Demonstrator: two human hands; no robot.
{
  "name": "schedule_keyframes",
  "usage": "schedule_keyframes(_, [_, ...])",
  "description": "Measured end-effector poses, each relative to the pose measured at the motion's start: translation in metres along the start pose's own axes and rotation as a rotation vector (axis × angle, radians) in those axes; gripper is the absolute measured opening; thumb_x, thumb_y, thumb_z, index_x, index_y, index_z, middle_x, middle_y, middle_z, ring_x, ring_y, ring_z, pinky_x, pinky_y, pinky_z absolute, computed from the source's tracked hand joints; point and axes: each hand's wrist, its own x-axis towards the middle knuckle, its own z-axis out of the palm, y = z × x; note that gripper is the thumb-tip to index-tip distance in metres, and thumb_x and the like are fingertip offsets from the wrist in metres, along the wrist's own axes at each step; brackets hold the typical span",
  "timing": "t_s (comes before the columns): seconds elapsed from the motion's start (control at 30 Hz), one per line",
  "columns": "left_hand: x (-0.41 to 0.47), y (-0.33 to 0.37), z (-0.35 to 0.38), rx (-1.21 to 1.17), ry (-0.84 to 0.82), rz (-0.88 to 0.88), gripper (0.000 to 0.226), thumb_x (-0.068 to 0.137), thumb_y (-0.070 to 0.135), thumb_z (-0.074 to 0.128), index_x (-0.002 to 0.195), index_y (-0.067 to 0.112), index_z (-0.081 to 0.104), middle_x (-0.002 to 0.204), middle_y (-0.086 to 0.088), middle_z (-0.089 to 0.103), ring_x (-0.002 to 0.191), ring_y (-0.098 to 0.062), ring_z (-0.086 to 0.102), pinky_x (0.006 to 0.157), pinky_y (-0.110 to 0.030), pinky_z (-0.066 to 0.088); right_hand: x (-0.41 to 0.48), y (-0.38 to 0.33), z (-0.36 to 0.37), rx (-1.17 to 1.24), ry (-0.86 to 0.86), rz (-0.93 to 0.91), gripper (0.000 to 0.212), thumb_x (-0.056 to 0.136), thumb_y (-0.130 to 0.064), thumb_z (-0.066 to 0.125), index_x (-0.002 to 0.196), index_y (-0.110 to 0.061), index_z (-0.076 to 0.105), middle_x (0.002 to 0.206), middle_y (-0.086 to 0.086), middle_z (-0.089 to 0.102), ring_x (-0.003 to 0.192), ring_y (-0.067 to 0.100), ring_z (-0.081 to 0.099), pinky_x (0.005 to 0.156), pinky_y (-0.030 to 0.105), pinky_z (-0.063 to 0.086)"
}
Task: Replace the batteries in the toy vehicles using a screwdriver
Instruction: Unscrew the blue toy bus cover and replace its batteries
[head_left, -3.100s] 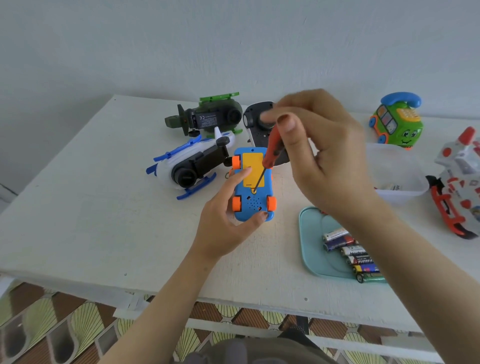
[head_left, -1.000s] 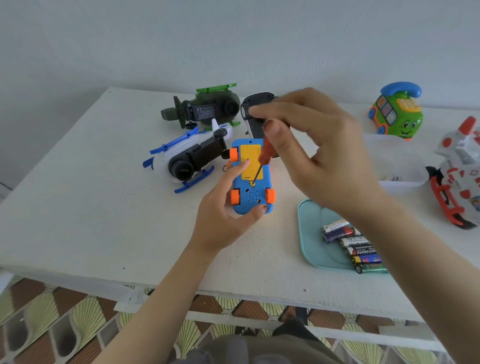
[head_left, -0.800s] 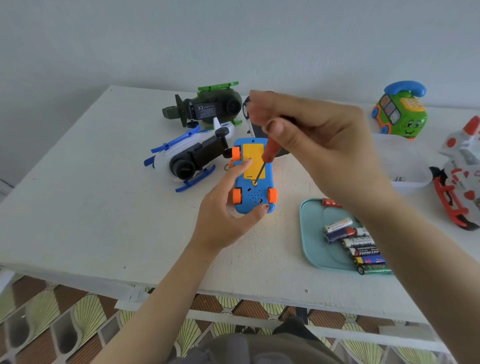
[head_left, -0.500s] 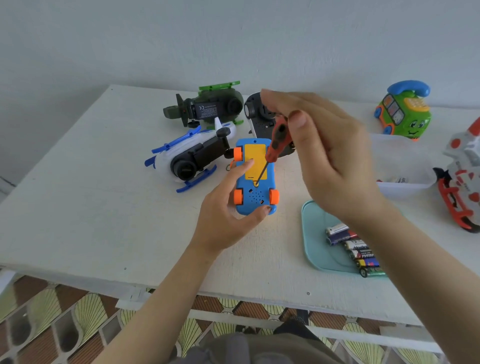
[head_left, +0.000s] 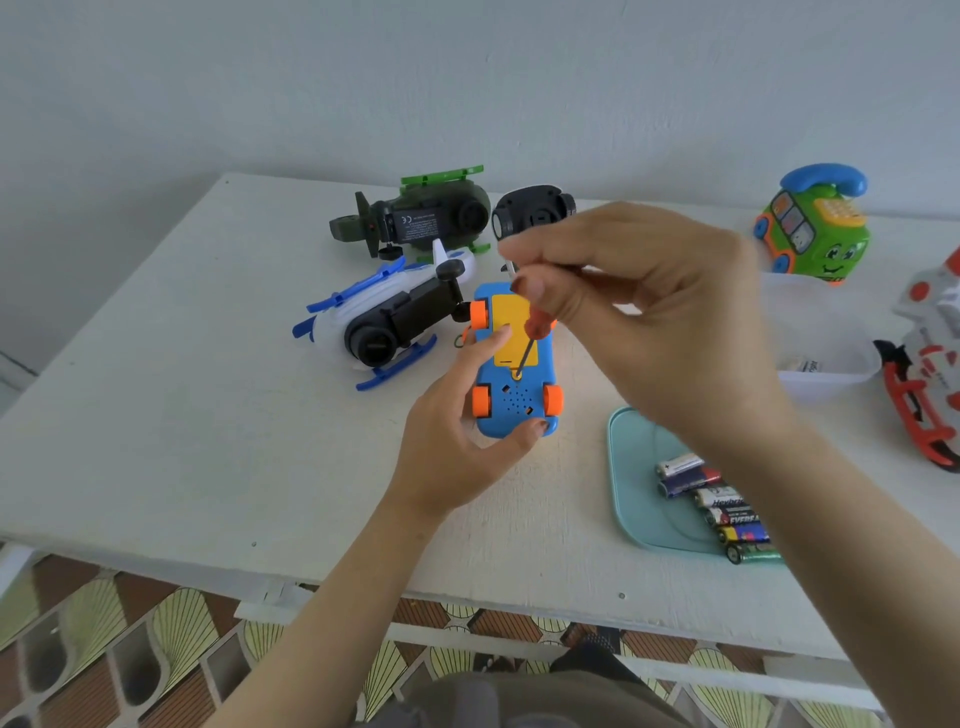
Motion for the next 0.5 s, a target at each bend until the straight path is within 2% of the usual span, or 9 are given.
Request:
schedule_keyframes(0.1, [0.000,-0.001,0.001,-0.003,-0.001,-0.009,0.063,0.076,0.041,0.072,0.131,0.024,0.047,0.103,0.015,0.058,0.092,0.002,0.062,0.071,-0.008,0.047,-0.006,-0.002,0.008,-0.209,0.132,-0.028,0.007,0.085,-0.015,0.071,0.083,-0.010,0.076,0.070,0.007,0.061,0.063,0.009,0.052,0.063,0.023,0.045])
schedule_keyframes(0.17, [0.000,0.000,0.001,-0.019,-0.001,-0.012,0.064,0.076,0.040,0.072,0.132,0.028,0.044,0.111,0.016,0.058,0.098,0.002,0.062,0.074,-0.010,0.049,-0.008,0.001,0.012,-0.315,0.197,-0.044,0.017,0.088,-0.020,0.068,0.078,-0.007,0.075,0.064,0.012,0.057,0.064,0.010,0.041,0.061,0.017,0.035])
schedule_keyframes(0.23, [0.000,0.002,0.001,-0.042,-0.002,-0.015,0.067,0.077,0.039,0.072,0.136,0.027,0.042,0.119,0.012,0.058,0.106,-0.001,0.062,0.078,-0.013,0.052,-0.008,0.004,0.011,-0.344,0.198,-0.046,0.026,0.093,-0.025,0.059,0.096,-0.003,0.073,0.073,0.011,0.057,0.069,0.010,0.042,0.067,0.012,0.034])
schedule_keyframes(0.3, [0.001,0.002,0.000,-0.053,-0.006,-0.011,0.068,0.078,0.038,0.071,0.137,0.024,0.042,0.122,0.007,0.059,0.107,-0.003,0.062,0.078,-0.014,0.053,-0.006,0.006,0.007,-0.303,0.147,0.001,0.037,0.097,-0.023,0.046,0.120,0.002,0.062,0.088,0.008,0.055,0.077,0.009,0.049,0.074,0.012,0.038])
schedule_keyframes(0.4, [0.002,0.004,-0.001,-0.058,-0.006,0.006,0.066,0.078,0.040,0.070,0.136,0.025,0.041,0.122,0.010,0.057,0.108,-0.003,0.062,0.079,-0.013,0.052,-0.002,0.006,-0.001,-0.039,-0.053,0.086,0.040,0.098,-0.007,0.034,0.136,-0.004,0.047,0.099,0.015,0.063,0.088,0.022,0.060,0.084,0.029,0.048])
schedule_keyframes(0.47, [0.002,0.005,-0.001,-0.047,-0.006,0.007,0.065,0.078,0.040,0.070,0.134,0.027,0.041,0.120,0.017,0.055,0.107,0.000,0.061,0.078,-0.011,0.051,0.000,0.002,-0.004,0.182,-0.152,0.130,0.042,0.097,-0.002,0.037,0.138,-0.012,0.039,0.106,0.025,0.064,0.086,0.036,0.062,0.084,0.044,0.052])
schedule_keyframes(0.5, [0.002,0.005,-0.001,-0.041,-0.004,0.006,0.064,0.078,0.039,0.070,0.134,0.028,0.040,0.119,0.020,0.054,0.106,0.002,0.061,0.077,-0.011,0.051,0.000,0.001,-0.005,0.271,-0.183,0.142,0.043,0.096,-0.001,0.040,0.137,-0.012,0.036,0.110,0.024,0.065,0.087,0.038,0.062,0.083,0.047,0.053])
